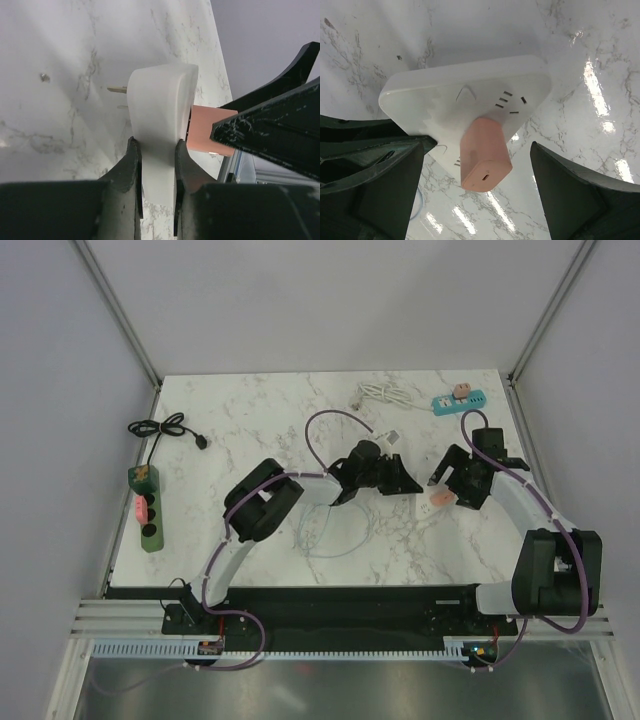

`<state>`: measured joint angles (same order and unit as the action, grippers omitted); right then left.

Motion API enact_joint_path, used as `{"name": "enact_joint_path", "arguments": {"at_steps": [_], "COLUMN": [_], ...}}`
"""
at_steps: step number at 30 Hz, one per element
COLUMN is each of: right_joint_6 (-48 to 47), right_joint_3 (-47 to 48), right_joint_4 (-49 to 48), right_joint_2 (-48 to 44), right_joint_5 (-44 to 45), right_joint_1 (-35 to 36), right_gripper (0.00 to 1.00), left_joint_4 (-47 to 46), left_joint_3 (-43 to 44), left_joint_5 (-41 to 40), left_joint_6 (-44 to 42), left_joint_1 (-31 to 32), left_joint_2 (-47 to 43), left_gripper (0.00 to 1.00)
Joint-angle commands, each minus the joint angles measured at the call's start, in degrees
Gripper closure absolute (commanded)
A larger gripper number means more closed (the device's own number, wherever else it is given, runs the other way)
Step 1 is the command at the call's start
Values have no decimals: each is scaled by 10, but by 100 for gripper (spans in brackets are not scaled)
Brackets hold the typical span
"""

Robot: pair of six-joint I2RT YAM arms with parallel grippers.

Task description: Pull the plug off the socket

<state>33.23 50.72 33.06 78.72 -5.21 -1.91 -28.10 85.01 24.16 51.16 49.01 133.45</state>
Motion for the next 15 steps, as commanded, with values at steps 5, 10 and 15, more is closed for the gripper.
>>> {"name": "enact_joint_path", "arguments": {"at_steps": [5, 10, 15], "right_joint_6": [17, 24, 31], "right_joint_3": [7, -25, -58], "right_joint_4": [-24, -26, -41], "right_joint_2": [3, -14, -23], "right_joint_5": [-58, -84, -74], "right_joint_1": [-12, -13, -12], "right_gripper": [6, 7, 10], "left_joint_4": [21, 9, -5], "left_joint_3": [-95, -123, -150], "left_joint_5": [-76, -128, -204], "left_joint_6": [-28, -19, -6], "left_joint_1": [9, 40, 58], "left_joint_2": [-71, -97, -107], "left_gripper": [98, 98, 98]}}
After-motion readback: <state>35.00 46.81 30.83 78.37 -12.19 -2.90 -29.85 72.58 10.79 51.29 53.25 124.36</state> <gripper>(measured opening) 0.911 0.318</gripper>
